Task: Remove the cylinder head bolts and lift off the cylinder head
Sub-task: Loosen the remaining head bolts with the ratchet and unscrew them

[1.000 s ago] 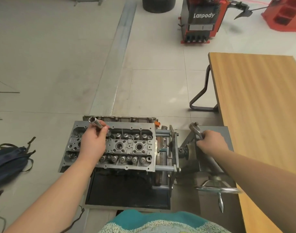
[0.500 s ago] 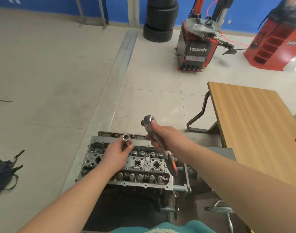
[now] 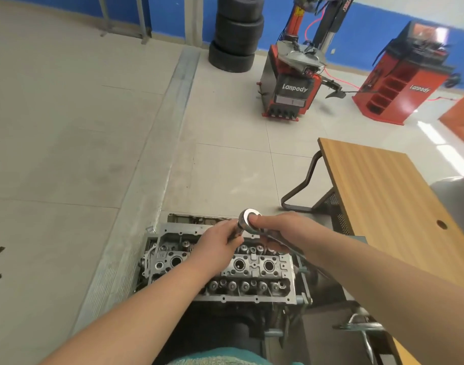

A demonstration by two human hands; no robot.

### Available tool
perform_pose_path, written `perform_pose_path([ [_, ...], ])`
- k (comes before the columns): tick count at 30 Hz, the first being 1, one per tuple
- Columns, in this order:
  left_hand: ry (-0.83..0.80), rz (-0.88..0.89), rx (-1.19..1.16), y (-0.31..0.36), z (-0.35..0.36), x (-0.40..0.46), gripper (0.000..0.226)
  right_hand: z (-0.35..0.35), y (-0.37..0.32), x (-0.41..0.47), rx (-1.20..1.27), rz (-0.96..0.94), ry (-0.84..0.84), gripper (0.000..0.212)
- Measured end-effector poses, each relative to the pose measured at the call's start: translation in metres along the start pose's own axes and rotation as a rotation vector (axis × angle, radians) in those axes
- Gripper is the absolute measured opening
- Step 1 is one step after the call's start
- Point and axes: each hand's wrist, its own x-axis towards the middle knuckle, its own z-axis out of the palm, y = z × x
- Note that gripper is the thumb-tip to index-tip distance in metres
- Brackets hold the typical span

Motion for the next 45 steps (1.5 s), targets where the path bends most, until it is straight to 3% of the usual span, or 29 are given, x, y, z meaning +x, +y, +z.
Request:
perform_pose_path([
  [2, 0.006, 0.003, -0.015, 0.0, 0.002, 0.002, 0.037, 0.007, -0.005, -0.001, -0.028, 0.027, 0.053, 0.074],
  [5, 0.0, 0.013, -0.029, -0.004, 0.0, 0.003, 0.036, 0.017, -0.014, -0.005, -0.005, 0.107, 0.069, 0.062],
  [11, -0.038, 0.032, -0.037, -0.01, -0.001, 0.005, 0.015, 0.04, -0.013, -0.008, -0.047, 0.139, 0.109, 0.066],
  [14, -0.03, 0.04, -0.064, -0.011, -0.002, 0.005, 0.018, 0.049, -0.01, -0.009, -0.057, 0.125, 0.14, 0.071],
  [19, -0.053, 0.06, -0.058, -0.006, -0.006, 0.001, 0.037, 0.046, -0.011, -0.013, -0.422, 0.015, 0.168, 0.076],
  [22, -0.207, 0.04, -0.247, 0.004, -0.031, 0.0, 0.041, 0.05, -0.006, -0.015, -0.544, -0.092, 0.209, 0.057],
  [25, -0.358, 0.147, -0.545, 0.017, -0.075, 0.0, 0.064, 0.045, -0.004, -0.015, -0.694, -0.147, 0.132, 0.019],
  [27, -0.48, 0.27, -0.37, 0.034, -0.095, 0.006, 0.057, 0.038, -0.007, -0.012, -0.742, -0.122, 0.065, 0.012],
  [30, -0.542, 0.477, 0.2, 0.058, -0.1, 0.027, 0.049, 0.031, -0.008, -0.008, -0.791, -0.076, 0.015, 0.01],
  [32, -0.571, 0.55, 0.387, 0.068, -0.097, 0.04, 0.045, 0.025, -0.004, -0.006, -0.661, -0.037, -0.048, 0.011],
  [36, -0.69, 0.597, 0.448, 0.079, -0.101, 0.061, 0.041, 0.005, 0.006, -0.009, -0.14, 0.064, -0.369, 0.032],
  [39, -0.678, 0.56, 0.466, 0.082, -0.108, 0.07, 0.036, -0.012, 0.01, -0.014, 0.054, 0.125, -0.505, 0.044],
  [45, -0.669, 0.475, 0.467, 0.082, -0.098, 0.067, 0.026, -0.03, 0.008, -0.019, -0.054, 0.082, -0.513, 0.046],
])
